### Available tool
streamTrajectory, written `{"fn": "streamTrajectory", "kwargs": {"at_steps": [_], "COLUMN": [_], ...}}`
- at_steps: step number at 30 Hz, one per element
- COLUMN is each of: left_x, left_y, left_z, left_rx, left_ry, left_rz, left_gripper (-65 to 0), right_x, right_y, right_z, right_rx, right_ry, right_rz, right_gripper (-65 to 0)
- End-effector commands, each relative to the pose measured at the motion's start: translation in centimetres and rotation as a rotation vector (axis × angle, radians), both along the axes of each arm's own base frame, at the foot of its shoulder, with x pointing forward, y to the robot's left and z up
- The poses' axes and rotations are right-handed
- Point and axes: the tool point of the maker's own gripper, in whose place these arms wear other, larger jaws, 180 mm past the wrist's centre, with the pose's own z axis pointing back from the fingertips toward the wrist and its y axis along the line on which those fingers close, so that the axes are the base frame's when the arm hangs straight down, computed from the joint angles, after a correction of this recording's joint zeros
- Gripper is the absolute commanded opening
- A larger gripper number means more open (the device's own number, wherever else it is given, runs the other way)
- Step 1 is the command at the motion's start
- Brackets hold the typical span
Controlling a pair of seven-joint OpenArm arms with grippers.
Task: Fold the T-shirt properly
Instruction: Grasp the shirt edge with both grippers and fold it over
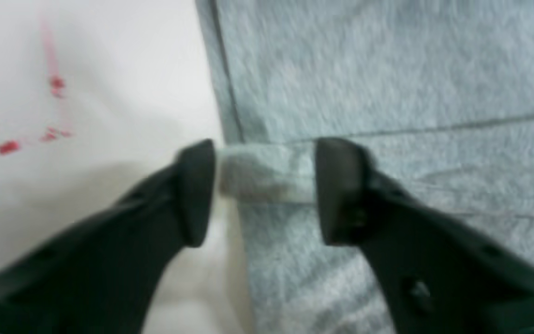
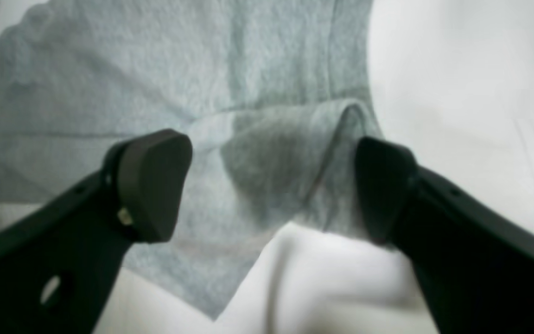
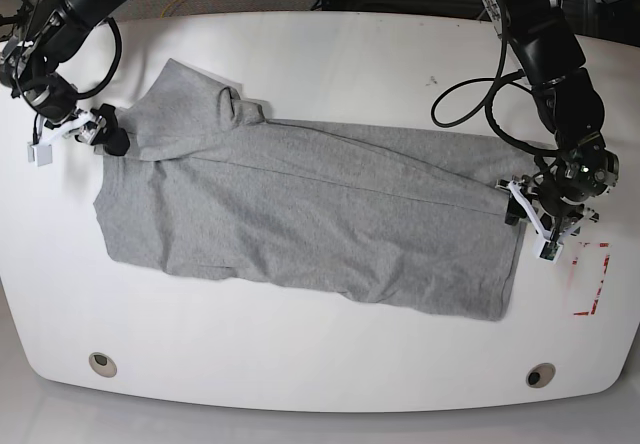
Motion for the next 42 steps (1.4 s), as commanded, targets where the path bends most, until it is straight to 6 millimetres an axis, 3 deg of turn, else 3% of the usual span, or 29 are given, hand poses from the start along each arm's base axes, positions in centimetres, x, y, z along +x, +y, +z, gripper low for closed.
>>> {"fn": "streamTrajectory", "kwargs": {"at_steps": [1, 9, 13, 16, 25, 31, 33, 38, 39, 42], "left_x": [1.2, -1.3, -3.1, -4.0, -4.5, -4.7, -4.7, -5.1, -5.1, -5.4], "left_y": [0.6, 1.3, 1.2, 1.0, 0.4, 0.3, 0.3, 0.4, 0.4, 0.4], "left_z": [2.6, 1.9, 0.2, -0.8, -3.1, -3.9, -4.1, -4.8, -4.9, -5.1], "left_rx": [0.017, 0.068, 0.070, 0.065, -0.005, -0.019, -0.022, -0.031, -0.031, -0.033], "left_ry": [-0.080, -0.056, -0.009, 0.015, 0.013, 0.033, 0.039, 0.059, 0.062, 0.069], "left_rz": [0.004, -0.003, -0.007, -0.009, -0.018, -0.015, -0.014, -0.010, -0.009, -0.007], "left_gripper": [-31.8, -37.2, -38.8, -38.8, -38.8, -38.8, -38.8, -38.8, -38.8, -38.8], "right_x": [-0.7, -5.8, -7.4, -7.4, -6.6, -5.6, -5.3, -4.4, -4.4, -4.1], "right_y": [-0.6, 2.5, 3.6, 4.3, 10.1, 11.6, 11.6, 11.3, 11.2, 11.1], "right_z": [1.4, -1.6, -2.9, -3.1, -4.6, -4.4, -4.0, -2.4, -2.0, -1.0], "right_rx": [-0.017, 0.111, 0.142, 0.155, 0.255, 0.267, 0.257, 0.205, 0.188, 0.154], "right_ry": [-0.043, 0.021, 0.062, 0.065, 0.082, 0.055, 0.037, -0.007, -0.013, -0.037], "right_rz": [0.005, -0.007, -0.013, -0.005, 0.089, 0.114, 0.113, 0.140, 0.147, 0.164], "right_gripper": [-16.0, -18.2, -18.2, -18.2, -18.4, -19.0, -25.4, -60.4, -65.0, -65.0]}}
